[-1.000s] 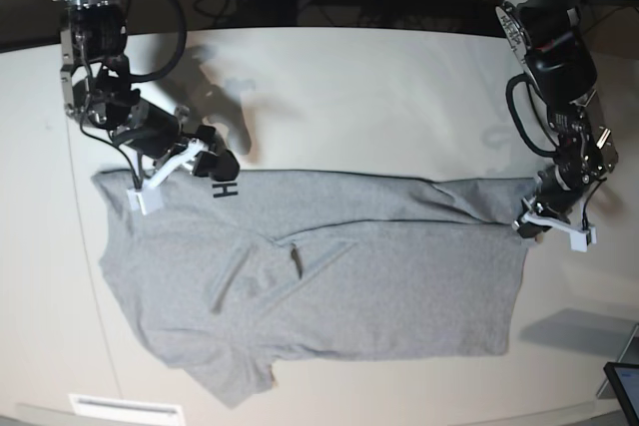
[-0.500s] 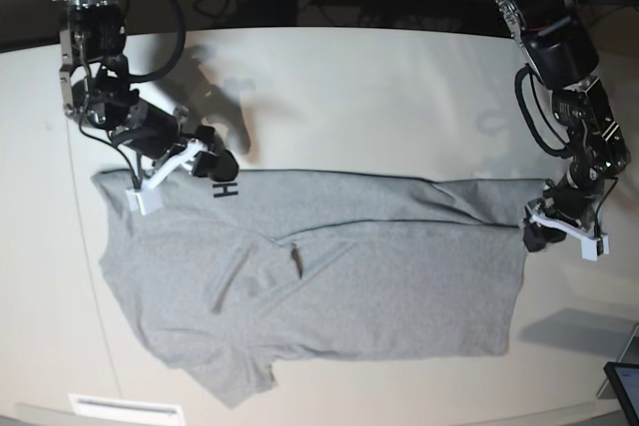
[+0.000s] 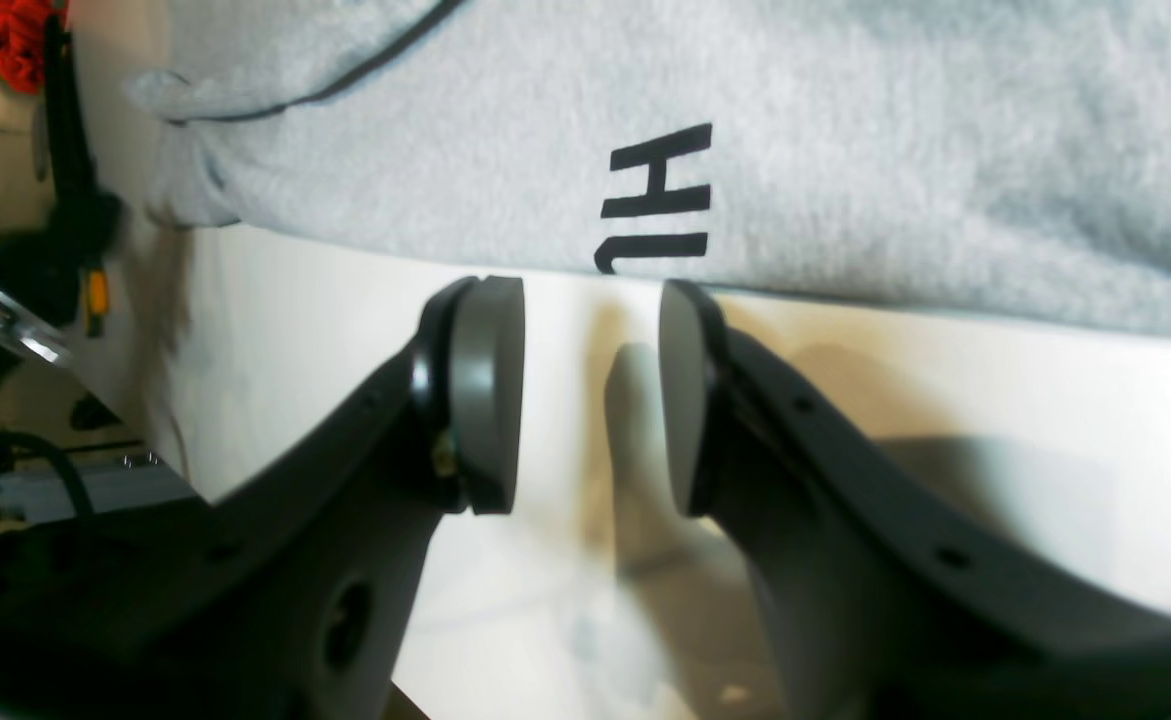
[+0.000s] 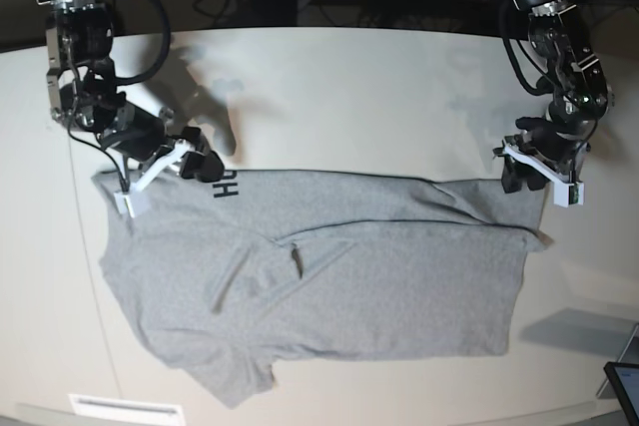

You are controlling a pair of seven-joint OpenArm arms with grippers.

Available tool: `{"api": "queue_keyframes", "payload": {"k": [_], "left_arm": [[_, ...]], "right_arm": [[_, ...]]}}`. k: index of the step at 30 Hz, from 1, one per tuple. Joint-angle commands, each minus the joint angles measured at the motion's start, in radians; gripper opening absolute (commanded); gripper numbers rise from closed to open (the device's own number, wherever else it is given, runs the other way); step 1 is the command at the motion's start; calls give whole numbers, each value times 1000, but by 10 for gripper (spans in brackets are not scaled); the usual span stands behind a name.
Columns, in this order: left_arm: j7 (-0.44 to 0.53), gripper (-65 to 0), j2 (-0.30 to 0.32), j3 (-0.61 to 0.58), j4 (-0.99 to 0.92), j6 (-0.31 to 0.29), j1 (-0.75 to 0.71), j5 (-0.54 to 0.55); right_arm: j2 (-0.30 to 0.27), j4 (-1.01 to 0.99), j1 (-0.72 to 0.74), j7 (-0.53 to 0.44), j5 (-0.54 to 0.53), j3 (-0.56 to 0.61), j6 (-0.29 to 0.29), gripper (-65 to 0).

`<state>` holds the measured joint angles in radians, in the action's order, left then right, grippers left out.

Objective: Fold the T-shirt properly
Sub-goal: 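Pull the folded edge back with both grippers, spreading the shirt flat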

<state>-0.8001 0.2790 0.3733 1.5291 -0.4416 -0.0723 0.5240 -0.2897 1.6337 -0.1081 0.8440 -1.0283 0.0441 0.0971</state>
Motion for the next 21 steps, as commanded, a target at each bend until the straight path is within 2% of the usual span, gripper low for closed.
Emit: {"api": "queue_keyframes", "payload": {"k": [1, 2, 4, 5, 7, 9, 14, 18, 20, 21], "left_arm": [[34, -427, 18, 6, 18, 0, 16, 22], [34, -479, 18, 16, 18, 0, 13, 22], [34, -633, 16, 54, 18, 0, 12, 22], [34, -650, 16, 74, 18, 0, 13, 22], [34, -650, 16, 103, 24, 0, 15, 20], [34, -650, 16, 123, 23, 0, 21, 20], [35, -650, 22, 118, -9, 2, 53, 17], [35, -650, 13, 92, -25, 2, 95, -101], [35, -648, -7, 77, -23, 2, 101, -173], [37, -620, -17, 74, -17, 0, 101, -203]], "right_arm": [[-10, 27, 12, -15, -13, -6, 11, -445], [-12, 30, 12, -15, -1, -6, 11, -447], [-10, 49, 12, -15, 35, -2, 11, -477], [-9, 61, 11, -15, 58, -2, 11, -517], [-9, 79, 11, -13, 93, 0, 11, -602], [-9, 84, 14, -13, 118, 1, 11, -647], [-7, 84, 29, -13, 271, 3, 11, -650], [-3, 84, 49, -15, 428, 43, 3, -638], [22, 87, 49, -15, 507, 46, 2, -589], [34, 89, 49, -15, 560, 46, 2, -550]]}}
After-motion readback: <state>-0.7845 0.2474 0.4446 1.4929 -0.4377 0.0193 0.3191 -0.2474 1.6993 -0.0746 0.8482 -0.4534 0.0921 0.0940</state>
